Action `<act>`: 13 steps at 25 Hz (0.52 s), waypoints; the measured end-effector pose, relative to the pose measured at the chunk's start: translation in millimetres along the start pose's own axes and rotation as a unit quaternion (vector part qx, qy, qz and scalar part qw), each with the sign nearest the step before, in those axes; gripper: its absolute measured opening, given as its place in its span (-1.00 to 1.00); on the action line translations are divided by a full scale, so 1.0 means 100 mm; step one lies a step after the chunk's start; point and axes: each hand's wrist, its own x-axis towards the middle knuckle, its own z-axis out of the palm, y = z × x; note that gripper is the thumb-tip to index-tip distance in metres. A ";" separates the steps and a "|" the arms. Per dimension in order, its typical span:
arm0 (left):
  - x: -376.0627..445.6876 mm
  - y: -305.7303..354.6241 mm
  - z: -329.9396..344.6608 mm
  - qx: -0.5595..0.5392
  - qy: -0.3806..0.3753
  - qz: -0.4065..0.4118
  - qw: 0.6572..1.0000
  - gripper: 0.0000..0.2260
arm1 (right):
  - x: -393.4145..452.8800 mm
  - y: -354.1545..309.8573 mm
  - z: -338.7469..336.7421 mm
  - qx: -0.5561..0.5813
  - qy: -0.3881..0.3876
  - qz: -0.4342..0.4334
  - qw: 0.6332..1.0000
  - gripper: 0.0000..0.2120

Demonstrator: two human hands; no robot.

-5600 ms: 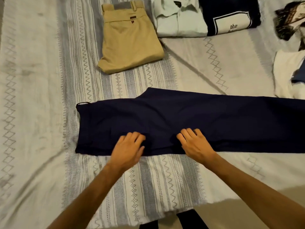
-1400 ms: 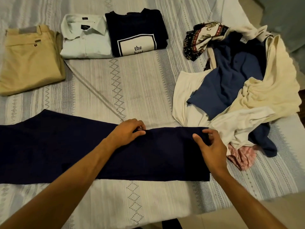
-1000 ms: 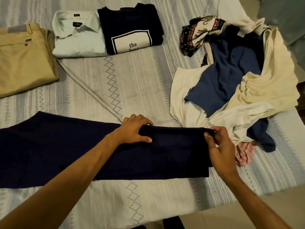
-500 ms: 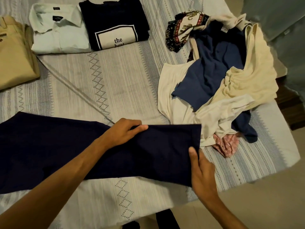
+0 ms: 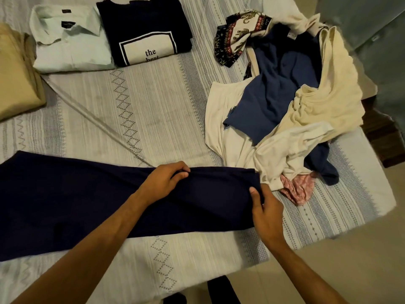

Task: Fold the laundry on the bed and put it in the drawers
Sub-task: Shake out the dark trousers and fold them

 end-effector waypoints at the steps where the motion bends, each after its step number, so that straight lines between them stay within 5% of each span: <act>1: 0.00 0.02 -0.01 -0.002 0.019 0.000 1.000 -0.89 | 0.03 -0.02 0.01 -0.007 0.012 -0.008 1.000 -0.88; 6: 0.09 0.02 0.08 0.111 0.034 -0.025 0.993 -0.87 | 0.23 0.16 0.12 -0.088 -0.008 0.093 0.992 -0.67; 9: 0.06 0.05 0.17 0.168 0.059 -0.031 0.984 -0.82 | 0.30 0.04 0.12 0.025 -0.057 0.184 0.981 -0.48; 13: -0.26 0.10 0.35 0.239 0.199 -0.071 0.948 -0.49 | 0.36 0.05 0.06 0.098 -0.143 0.296 0.939 -0.52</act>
